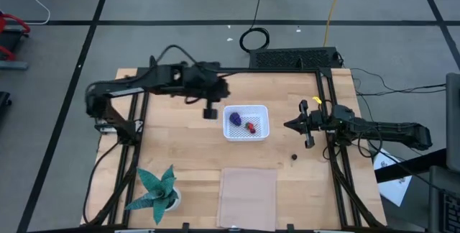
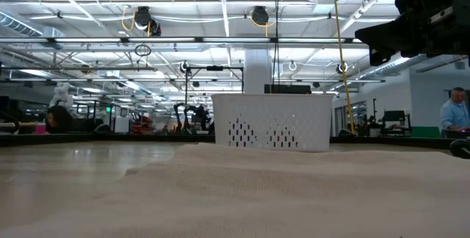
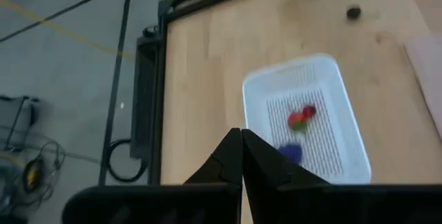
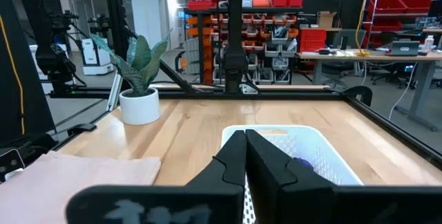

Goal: Pick and placing Produce into tupperware
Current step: Put the black cherry into the white bin

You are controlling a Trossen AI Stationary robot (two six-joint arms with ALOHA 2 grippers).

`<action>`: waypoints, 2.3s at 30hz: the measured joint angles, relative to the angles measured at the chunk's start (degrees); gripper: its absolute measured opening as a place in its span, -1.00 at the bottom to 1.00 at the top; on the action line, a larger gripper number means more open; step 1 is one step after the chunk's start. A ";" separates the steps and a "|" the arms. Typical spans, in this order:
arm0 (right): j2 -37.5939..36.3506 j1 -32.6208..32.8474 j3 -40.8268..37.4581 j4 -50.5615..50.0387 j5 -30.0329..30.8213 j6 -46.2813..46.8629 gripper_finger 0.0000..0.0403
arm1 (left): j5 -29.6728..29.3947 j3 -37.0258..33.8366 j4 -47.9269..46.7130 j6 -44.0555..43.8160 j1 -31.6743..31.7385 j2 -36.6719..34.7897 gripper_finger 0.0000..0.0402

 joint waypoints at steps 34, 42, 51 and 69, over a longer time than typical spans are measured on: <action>0.00 0.00 0.00 1.09 0.00 0.17 -1.00 | 31.28 -74.36 72.48 -21.02 10.90 -51.03 -1.00; 0.00 0.00 0.02 1.26 0.00 0.66 -1.00 | 24.22 -82.54 80.09 -23.48 9.79 -51.98 -1.00; 0.00 -0.02 0.02 1.62 0.00 -0.10 -1.00 | 20.99 -85.05 84.15 -19.89 6.93 -52.14 -1.00; 0.00 -0.01 0.01 1.75 0.02 0.66 -1.00 | 20.15 -91.51 82.49 -12.59 5.45 -52.69 -1.00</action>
